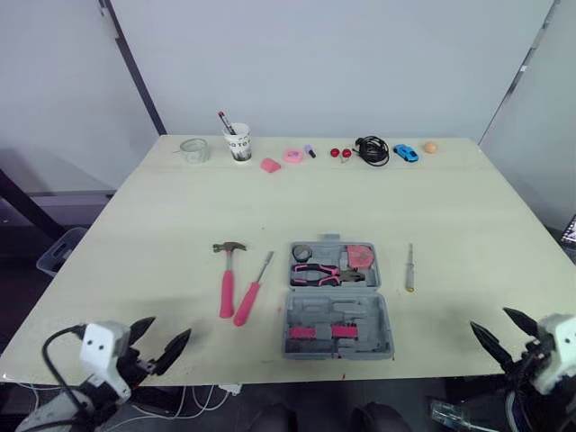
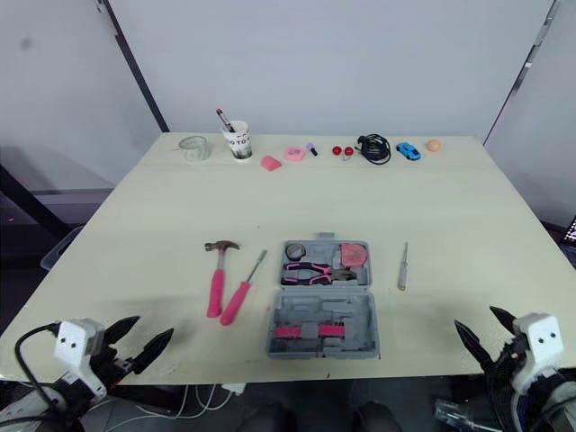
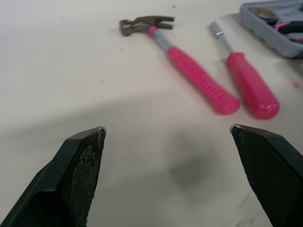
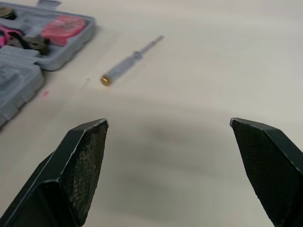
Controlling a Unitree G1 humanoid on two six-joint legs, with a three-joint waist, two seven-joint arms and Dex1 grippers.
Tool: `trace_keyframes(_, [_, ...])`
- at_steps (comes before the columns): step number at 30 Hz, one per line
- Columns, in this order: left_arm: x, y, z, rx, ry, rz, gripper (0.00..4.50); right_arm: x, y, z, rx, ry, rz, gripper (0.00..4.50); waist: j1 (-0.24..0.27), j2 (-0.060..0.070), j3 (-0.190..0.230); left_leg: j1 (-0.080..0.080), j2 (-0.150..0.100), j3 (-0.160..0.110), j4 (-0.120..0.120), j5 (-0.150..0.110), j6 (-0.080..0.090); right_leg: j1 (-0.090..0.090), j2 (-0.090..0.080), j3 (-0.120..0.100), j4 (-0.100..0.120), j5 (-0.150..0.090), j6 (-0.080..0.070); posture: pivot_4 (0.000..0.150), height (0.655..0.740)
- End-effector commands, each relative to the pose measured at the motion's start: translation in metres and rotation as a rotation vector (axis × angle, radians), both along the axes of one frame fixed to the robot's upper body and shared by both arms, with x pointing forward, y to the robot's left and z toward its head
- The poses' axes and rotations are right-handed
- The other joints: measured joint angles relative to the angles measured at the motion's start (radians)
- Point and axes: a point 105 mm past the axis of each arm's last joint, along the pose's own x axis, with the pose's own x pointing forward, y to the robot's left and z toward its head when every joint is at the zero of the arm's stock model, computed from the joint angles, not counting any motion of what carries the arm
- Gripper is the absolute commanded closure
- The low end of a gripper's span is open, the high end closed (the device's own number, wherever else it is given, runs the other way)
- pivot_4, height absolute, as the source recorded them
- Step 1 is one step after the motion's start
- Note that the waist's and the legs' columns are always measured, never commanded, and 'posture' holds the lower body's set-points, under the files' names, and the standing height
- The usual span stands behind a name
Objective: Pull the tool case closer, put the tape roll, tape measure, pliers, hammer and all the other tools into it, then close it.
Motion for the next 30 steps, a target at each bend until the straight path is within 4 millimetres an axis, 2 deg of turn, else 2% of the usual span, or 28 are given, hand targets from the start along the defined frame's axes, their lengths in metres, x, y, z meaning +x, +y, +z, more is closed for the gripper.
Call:
trace_keyframes(1, [-0.003,0.005,0.013,0.001,-0.056,0.024,0.00,-0.012,-0.011,0.005,-0.008,-0.033,-0.040,0.13,0.000,0.000,0.000,0.000,0.000,0.000,0.000,0.000,0.000,0.000,-0.002,0.000,0.000,0.000,0.001,0.150,0.7400])
trace_keyframes(5, [-0.004,0.002,0.013,0.006,-0.053,0.015,0.00,-0.021,-0.012,-0.001,-0.016,-0.017,-0.044,0.13,-0.004,0.000,0.000,0.000,0.000,0.000,-0.001,-0.001,-0.001,-0.001,-0.004,-0.001,0.000,-0.001,0.002,0.150,0.7400])
trace_keyframes(14, [0.009,-0.001,0.024,0.035,-0.069,-0.019,0.00,-0.008,-0.007,0.006,-0.025,-0.042,0.014,0.13,-0.005,0.000,0.000,0.000,-0.001,0.000,-0.001,0.000,0.000,-0.001,-0.007,-0.006,0.000,0.000,0.000,0.150,0.7400])
trace_keyframes(20, [0.025,-0.010,0.044,0.047,-0.132,-0.037,0.00,0.018,0.002,0.022,-0.054,-0.089,0.104,0.13,-0.005,0.000,0.000,0.000,-0.001,0.000,-0.001,0.000,0.000,-0.001,-0.006,-0.006,-0.001,0.001,-0.001,0.150,0.7400])
trace_keyframes(30, [0.048,-0.048,0.068,0.127,-0.163,-0.291,0.00,0.066,0.040,0.052,0.017,-0.164,0.176,0.13,-0.003,0.000,0.002,-0.001,-0.002,0.001,-0.001,0.000,0.000,0.000,-0.001,-0.005,-0.001,0.001,-0.001,0.150,0.7400])
